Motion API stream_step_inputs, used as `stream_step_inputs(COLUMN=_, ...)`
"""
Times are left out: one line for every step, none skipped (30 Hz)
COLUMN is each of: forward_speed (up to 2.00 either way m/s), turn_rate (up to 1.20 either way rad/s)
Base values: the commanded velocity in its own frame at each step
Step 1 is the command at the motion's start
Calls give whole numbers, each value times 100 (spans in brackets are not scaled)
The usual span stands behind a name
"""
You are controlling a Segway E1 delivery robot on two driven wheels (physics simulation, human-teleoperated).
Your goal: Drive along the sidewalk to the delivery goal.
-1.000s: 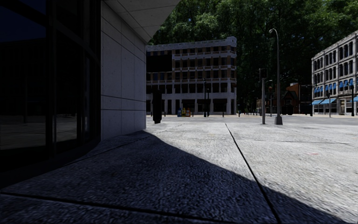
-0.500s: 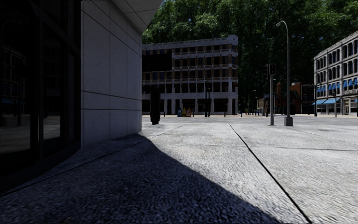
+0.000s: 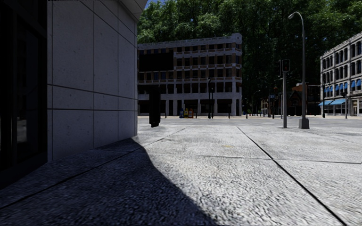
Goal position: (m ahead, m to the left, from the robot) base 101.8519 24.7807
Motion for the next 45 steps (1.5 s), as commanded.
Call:
stream_step_inputs(forward_speed=200, turn_rate=0)
stream_step_inputs(forward_speed=200, turn_rate=0)
stream_step_inputs(forward_speed=200, turn_rate=0)
stream_step_inputs(forward_speed=200, turn_rate=0)
stream_step_inputs(forward_speed=200, turn_rate=0)
stream_step_inputs(forward_speed=200, turn_rate=0)
stream_step_inputs(forward_speed=200, turn_rate=0)
stream_step_inputs(forward_speed=200, turn_rate=0)
stream_step_inputs(forward_speed=200, turn_rate=0)
stream_step_inputs(forward_speed=200, turn_rate=0)
stream_step_inputs(forward_speed=200, turn_rate=0)
stream_step_inputs(forward_speed=200, turn_rate=0)
stream_step_inputs(forward_speed=200, turn_rate=0)
stream_step_inputs(forward_speed=200, turn_rate=0)
stream_step_inputs(forward_speed=200, turn_rate=0)
stream_step_inputs(forward_speed=200, turn_rate=0)
stream_step_inputs(forward_speed=200, turn_rate=0)
stream_step_inputs(forward_speed=200, turn_rate=0)
stream_step_inputs(forward_speed=200, turn_rate=0)
stream_step_inputs(forward_speed=200, turn_rate=0)
stream_step_inputs(forward_speed=200, turn_rate=0)
stream_step_inputs(forward_speed=200, turn_rate=0)
stream_step_inputs(forward_speed=200, turn_rate=0)
stream_step_inputs(forward_speed=200, turn_rate=0)
stream_step_inputs(forward_speed=200, turn_rate=0)
stream_step_inputs(forward_speed=200, turn_rate=0)
stream_step_inputs(forward_speed=200, turn_rate=0)
stream_step_inputs(forward_speed=200, turn_rate=0)
stream_step_inputs(forward_speed=200, turn_rate=0)
stream_step_inputs(forward_speed=200, turn_rate=0)
stream_step_inputs(forward_speed=200, turn_rate=0)
stream_step_inputs(forward_speed=200, turn_rate=0)
stream_step_inputs(forward_speed=200, turn_rate=0)
stream_step_inputs(forward_speed=200, turn_rate=0)
stream_step_inputs(forward_speed=200, turn_rate=0)
stream_step_inputs(forward_speed=200, turn_rate=0)
stream_step_inputs(forward_speed=200, turn_rate=0)
stream_step_inputs(forward_speed=200, turn_rate=0)
stream_step_inputs(forward_speed=200, turn_rate=0)
stream_step_inputs(forward_speed=200, turn_rate=0)
stream_step_inputs(forward_speed=200, turn_rate=0)
stream_step_inputs(forward_speed=200, turn_rate=0)
stream_step_inputs(forward_speed=200, turn_rate=0)
stream_step_inputs(forward_speed=200, turn_rate=0)
stream_step_inputs(forward_speed=200, turn_rate=0)
